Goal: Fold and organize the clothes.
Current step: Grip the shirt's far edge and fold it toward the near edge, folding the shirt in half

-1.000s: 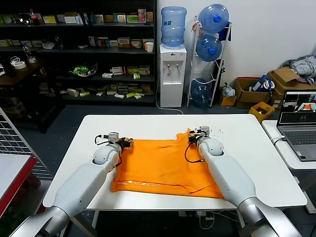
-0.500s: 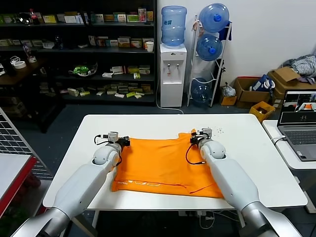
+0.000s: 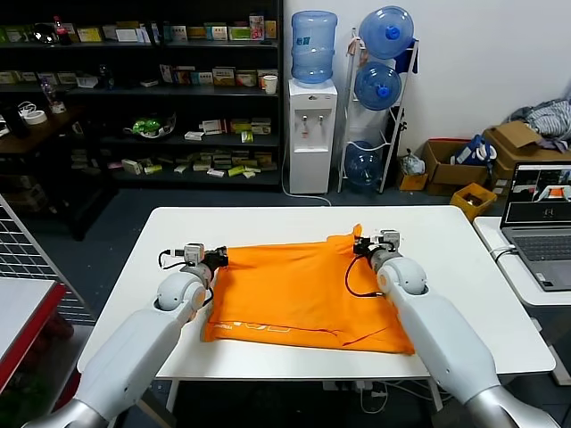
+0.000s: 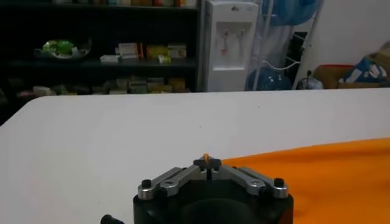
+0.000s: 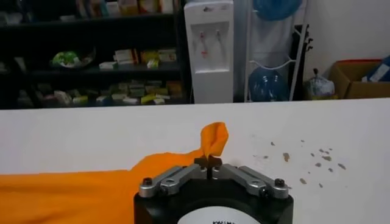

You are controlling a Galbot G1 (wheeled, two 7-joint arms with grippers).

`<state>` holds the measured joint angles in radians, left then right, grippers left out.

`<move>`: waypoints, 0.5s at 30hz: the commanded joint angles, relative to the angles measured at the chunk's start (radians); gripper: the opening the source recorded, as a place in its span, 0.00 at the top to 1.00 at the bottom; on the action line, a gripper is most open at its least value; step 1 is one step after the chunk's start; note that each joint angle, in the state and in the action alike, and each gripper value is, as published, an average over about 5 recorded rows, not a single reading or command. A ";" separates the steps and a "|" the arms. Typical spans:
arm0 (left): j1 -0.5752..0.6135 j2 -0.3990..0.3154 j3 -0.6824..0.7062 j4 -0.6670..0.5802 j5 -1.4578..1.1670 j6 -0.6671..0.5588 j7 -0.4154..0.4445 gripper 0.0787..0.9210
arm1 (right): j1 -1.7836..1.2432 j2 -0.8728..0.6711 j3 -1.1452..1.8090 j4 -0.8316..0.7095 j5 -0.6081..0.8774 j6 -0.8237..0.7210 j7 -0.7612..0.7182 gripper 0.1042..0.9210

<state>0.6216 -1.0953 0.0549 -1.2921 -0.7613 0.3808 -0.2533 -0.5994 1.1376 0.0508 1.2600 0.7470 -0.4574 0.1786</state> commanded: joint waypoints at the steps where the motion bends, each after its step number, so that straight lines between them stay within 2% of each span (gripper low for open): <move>1: 0.153 0.071 -0.041 -0.236 -0.004 0.001 -0.019 0.98 | -0.142 -0.100 0.027 0.267 0.063 -0.047 0.042 0.98; 15: 0.298 0.122 -0.092 -0.449 0.005 0.000 -0.043 0.98 | -0.422 -0.229 0.109 0.571 0.106 -0.126 0.123 0.98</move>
<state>0.8161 -1.0035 -0.0133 -1.5827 -0.7584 0.3803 -0.2890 -0.8657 0.9796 0.1254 1.6363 0.8287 -0.5519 0.2661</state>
